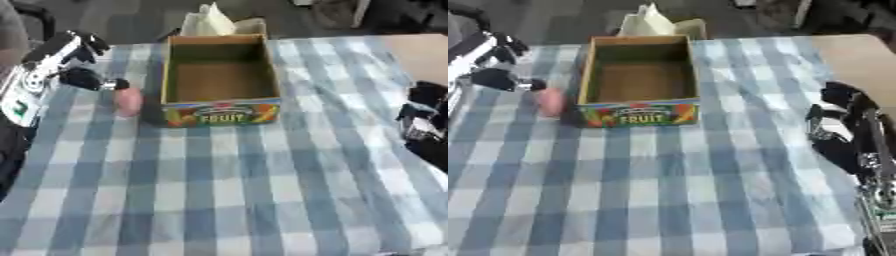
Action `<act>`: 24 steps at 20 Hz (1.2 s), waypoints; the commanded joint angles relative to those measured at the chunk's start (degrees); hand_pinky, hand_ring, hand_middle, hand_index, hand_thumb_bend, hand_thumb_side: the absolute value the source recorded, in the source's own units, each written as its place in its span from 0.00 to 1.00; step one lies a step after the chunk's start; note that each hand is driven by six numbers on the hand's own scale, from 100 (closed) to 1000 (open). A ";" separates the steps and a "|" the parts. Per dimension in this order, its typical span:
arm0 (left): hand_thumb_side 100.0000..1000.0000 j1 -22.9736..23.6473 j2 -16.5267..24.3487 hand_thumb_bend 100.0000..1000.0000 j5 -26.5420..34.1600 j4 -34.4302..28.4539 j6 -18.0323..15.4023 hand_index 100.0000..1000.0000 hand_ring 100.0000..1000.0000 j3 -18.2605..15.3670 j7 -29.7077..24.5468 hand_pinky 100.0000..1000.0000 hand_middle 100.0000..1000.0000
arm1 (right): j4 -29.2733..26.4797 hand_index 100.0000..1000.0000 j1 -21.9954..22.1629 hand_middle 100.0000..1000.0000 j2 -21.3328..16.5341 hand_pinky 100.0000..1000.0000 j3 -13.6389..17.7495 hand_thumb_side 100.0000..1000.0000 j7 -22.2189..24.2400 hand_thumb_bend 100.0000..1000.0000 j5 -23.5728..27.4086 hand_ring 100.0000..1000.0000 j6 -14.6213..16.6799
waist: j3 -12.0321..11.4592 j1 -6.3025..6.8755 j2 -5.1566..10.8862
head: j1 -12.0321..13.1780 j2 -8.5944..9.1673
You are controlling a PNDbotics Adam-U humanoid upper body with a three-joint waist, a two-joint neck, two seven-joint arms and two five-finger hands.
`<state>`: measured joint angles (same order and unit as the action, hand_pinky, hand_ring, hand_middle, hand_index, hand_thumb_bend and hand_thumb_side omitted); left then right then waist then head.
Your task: Pick up objects on the table and place them in the box.
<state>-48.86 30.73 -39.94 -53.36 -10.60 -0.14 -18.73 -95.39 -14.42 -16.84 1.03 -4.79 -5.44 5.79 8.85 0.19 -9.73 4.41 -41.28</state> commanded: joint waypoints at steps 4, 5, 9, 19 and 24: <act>0.44 -1.35 1.68 0.86 0.59 -2.37 -1.31 0.74 0.58 -0.30 -6.99 0.66 0.60 | -0.47 0.80 -0.59 0.71 -0.55 0.71 0.28 0.00 0.02 0.00 0.09 0.80 0.12 | 0.03 -0.03 0.92 | -0.03 -0.03; 0.44 -1.35 1.69 0.86 0.63 -2.48 -1.28 0.74 0.58 -0.34 -7.25 0.66 0.60 | -0.47 0.80 -0.59 0.71 -0.54 0.71 0.28 0.00 0.02 0.00 0.09 0.80 0.12 | 0.02 -0.03 0.92 | -0.03 -0.03; 0.47 -1.25 1.36 0.94 -0.97 -1.51 -2.71 0.75 0.60 1.48 -9.45 0.67 0.62 | -0.46 0.80 -0.63 0.71 -0.58 0.71 0.22 0.00 0.08 0.00 0.05 0.80 0.12 | 0.23 -0.02 0.93 | 0.11 0.17; 0.45 -1.62 -0.58 0.88 -6.05 -0.37 -2.78 0.73 0.59 2.26 -11.19 0.66 0.61 | -0.42 0.80 -0.72 0.71 -0.50 0.71 0.17 0.00 0.15 0.00 0.05 0.80 0.14 | 0.29 -0.41 0.74 | -0.08 0.31; 0.44 -1.52 -1.27 0.87 -7.60 0.31 -3.03 0.73 0.59 2.94 -10.36 0.65 0.61 | -0.40 0.80 -0.76 0.71 -0.44 0.71 0.15 0.00 0.17 0.00 0.08 0.80 0.16 | 0.28 -0.57 0.66 | -0.04 0.47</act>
<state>-49.19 28.57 -47.01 -52.55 -13.55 2.71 -29.47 -95.37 -14.44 -16.75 1.02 -4.77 -5.44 5.78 9.11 -0.29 -9.86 4.38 -41.24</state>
